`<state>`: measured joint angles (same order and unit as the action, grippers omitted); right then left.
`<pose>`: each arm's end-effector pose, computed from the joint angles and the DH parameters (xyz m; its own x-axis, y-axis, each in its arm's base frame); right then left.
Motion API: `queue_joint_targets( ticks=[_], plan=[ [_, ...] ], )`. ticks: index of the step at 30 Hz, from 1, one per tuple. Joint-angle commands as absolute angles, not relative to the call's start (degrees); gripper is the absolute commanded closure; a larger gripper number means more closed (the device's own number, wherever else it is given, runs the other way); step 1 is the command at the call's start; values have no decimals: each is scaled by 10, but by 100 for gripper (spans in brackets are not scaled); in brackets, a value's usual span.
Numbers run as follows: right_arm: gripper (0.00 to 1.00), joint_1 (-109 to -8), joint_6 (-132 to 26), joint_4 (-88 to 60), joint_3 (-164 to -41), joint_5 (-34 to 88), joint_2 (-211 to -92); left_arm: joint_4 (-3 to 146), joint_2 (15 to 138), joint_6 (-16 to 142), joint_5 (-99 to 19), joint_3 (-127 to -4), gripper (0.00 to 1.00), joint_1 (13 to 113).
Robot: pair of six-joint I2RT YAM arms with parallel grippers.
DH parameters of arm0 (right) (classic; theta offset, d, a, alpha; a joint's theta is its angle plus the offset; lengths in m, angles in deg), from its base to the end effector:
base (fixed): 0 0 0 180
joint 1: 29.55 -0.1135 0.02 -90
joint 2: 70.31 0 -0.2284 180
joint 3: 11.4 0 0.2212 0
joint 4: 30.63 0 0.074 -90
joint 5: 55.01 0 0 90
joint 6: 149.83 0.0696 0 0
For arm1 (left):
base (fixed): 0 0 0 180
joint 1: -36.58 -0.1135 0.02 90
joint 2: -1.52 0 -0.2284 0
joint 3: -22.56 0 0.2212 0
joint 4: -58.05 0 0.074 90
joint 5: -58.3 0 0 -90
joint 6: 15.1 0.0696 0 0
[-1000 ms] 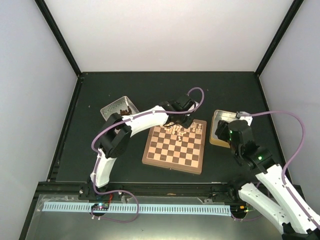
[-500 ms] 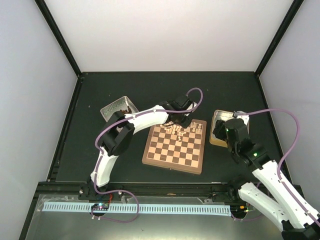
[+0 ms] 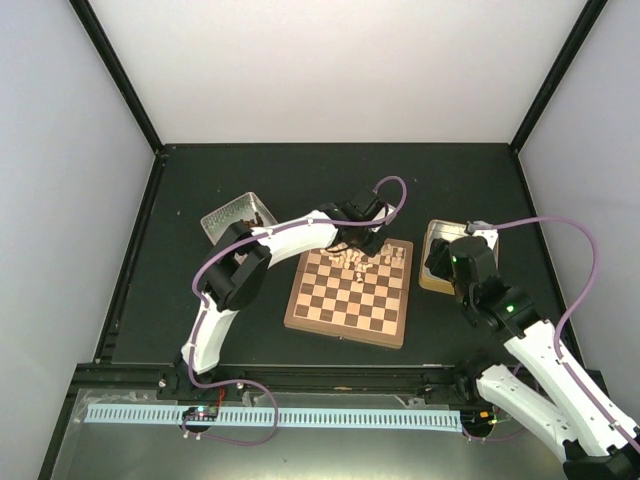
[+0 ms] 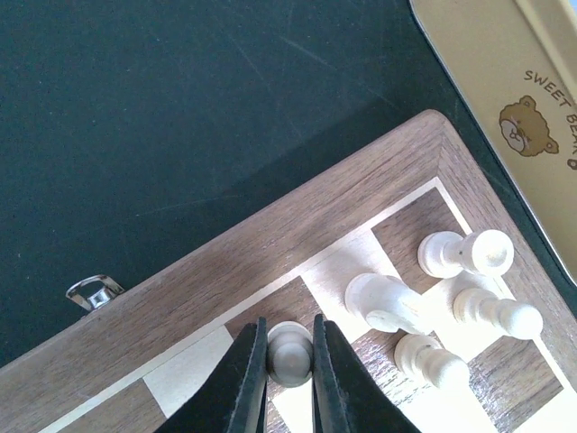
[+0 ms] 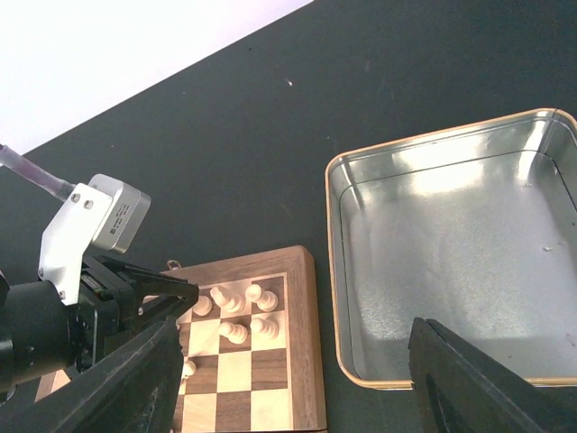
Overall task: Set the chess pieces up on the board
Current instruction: Place the chess piece on the chessboard, then pick up the chess piece from the chessboard.
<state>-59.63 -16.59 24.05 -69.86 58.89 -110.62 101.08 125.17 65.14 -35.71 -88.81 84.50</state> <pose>0.1583 0.0591 0.2482 -0.4962 0.4364 -0.7506 0.2243 0.8996 0.3748 0.2942 -0.3330 0.1386 -0.6731 0.4931 -0.5512 0.6626 0.7332 -0.1531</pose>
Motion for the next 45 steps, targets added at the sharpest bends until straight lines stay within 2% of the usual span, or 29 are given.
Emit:
queue_joint_targets(
  ticks=[1,13,17,24,29,33,37,45],
  plan=[
    [30,-595,-161,230,-692,602,-1099,1008,1263,664,-371,-898,86,843],
    [30,-595,-160,234,-695,585,-1097,1023,1203,635,-393,-892,54,830],
    [30,-595,-159,234,-695,573,-1097,1023,1147,613,-400,-871,48,824],
    [30,-595,-171,228,-700,513,-1112,973,1011,553,-420,-758,46,781],
    [30,-595,-209,222,-717,432,-1166,965,891,526,-406,-664,44,752],
    [32,-595,-235,210,-743,363,-1257,972,799,517,-375,-595,40,735],
    [39,-602,-259,184,-770,307,-1355,972,729,503,-371,-532,39,719],
    [41,-668,-287,191,-839,305,-1522,900,668,455,-373,-445,38,691]
  ],
)
